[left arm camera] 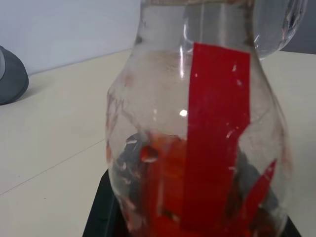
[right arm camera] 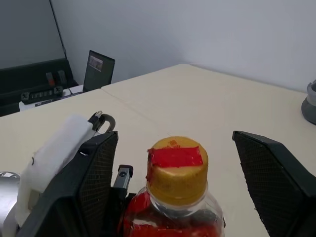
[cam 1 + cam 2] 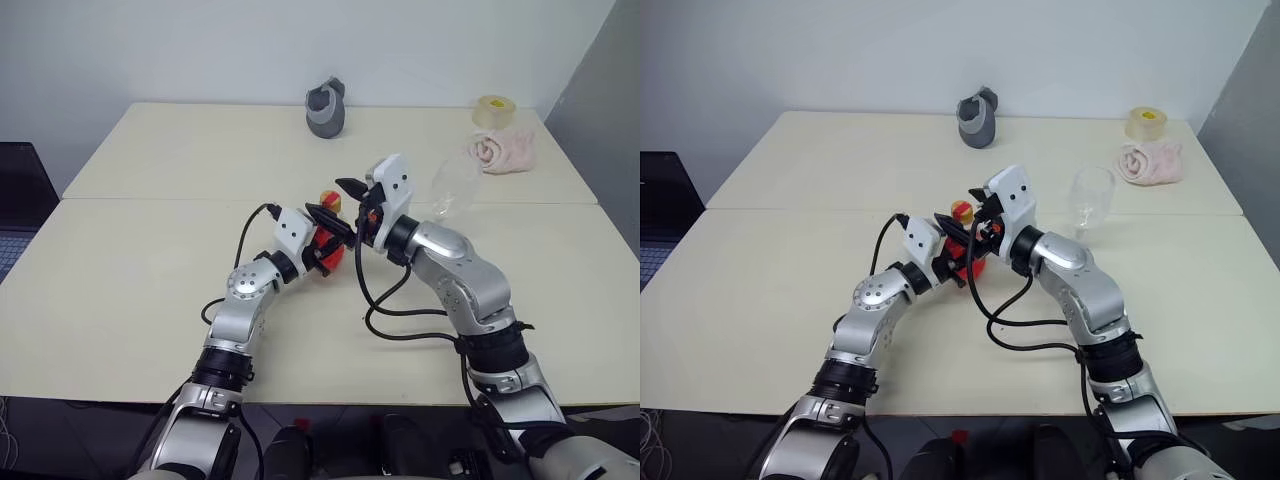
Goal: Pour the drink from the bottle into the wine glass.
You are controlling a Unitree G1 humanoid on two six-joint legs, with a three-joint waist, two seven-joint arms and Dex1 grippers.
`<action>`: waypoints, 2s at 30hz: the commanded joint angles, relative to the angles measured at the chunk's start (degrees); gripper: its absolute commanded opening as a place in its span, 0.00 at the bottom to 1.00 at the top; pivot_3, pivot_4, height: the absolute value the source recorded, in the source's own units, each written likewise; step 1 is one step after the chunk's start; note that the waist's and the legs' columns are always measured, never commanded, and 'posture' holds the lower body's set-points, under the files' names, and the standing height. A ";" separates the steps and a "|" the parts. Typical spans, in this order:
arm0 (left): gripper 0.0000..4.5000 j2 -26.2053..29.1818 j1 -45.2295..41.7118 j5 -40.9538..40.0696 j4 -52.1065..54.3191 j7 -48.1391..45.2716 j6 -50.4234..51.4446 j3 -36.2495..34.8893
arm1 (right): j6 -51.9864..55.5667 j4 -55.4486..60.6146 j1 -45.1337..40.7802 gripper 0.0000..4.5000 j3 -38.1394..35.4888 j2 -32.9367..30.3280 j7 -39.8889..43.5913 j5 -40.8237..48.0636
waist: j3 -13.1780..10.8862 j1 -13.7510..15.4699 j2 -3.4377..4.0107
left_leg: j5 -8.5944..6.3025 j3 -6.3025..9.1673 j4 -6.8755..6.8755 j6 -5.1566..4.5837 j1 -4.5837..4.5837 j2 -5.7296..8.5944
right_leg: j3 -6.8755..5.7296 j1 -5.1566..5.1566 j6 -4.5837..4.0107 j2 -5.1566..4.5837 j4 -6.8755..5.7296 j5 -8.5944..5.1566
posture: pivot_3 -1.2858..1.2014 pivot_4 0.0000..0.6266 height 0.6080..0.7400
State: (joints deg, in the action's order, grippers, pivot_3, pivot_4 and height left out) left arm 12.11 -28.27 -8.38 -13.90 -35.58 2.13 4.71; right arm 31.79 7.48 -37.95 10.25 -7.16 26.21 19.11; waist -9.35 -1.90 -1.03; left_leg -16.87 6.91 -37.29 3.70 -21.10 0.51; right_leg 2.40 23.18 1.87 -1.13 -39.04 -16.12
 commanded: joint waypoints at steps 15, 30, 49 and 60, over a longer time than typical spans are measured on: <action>0.29 -0.65 -0.52 0.31 3.14 -0.32 -0.77 0.78 | -0.20 3.00 -1.03 0.26 0.12 1.20 1.79 0.63 | 0.00 -0.02 0.00 | 0.00 0.01 0.00 0.00 0.00 0.00 | 0.01 0.00 0.00 -0.01 0.00 0.00 | 0.52 0.24 1.00; 0.29 12.45 11.43 -10.33 27.95 -13.75 8.88 -0.07 | -1.46 -8.20 -11.52 0.26 -0.96 -11.37 37.29 10.99 | -0.04 -1.01 0.07 | -0.12 0.07 0.04 -0.22 0.03 -0.06 | 0.01 -0.01 0.00 0.00 0.01 0.00 | 0.52 0.24 1.00; 0.29 8.51 7.38 -7.19 20.84 2.60 11.27 -4.51 | 6.85 4.52 -4.60 0.94 -7.63 -16.73 29.21 14.07 | -0.06 0.06 0.09 | -0.12 0.17 -0.03 -0.22 -0.01 -0.05 | 0.01 -0.01 0.00 -0.08 0.02 0.01 | 0.52 0.24 1.00; 0.22 1.57 0.36 -4.72 8.83 7.65 7.03 -4.02 | 2.93 5.59 -3.75 0.95 -5.72 -9.59 13.71 7.39 | -0.05 0.04 0.08 | -0.01 0.17 -0.56 0.01 -0.53 0.00 | -0.14 0.20 0.07 -0.07 0.00 0.06 | 0.52 0.24 1.00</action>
State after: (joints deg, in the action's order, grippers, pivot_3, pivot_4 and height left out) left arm 13.89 -25.83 -13.36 -5.88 -28.01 11.53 1.15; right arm 36.25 11.53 -39.91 4.32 -17.18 40.99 27.14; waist -9.40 -1.87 -0.94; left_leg -16.88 7.08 -37.86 3.71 -21.65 0.52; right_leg 2.26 23.38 1.94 -1.20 -39.05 -16.06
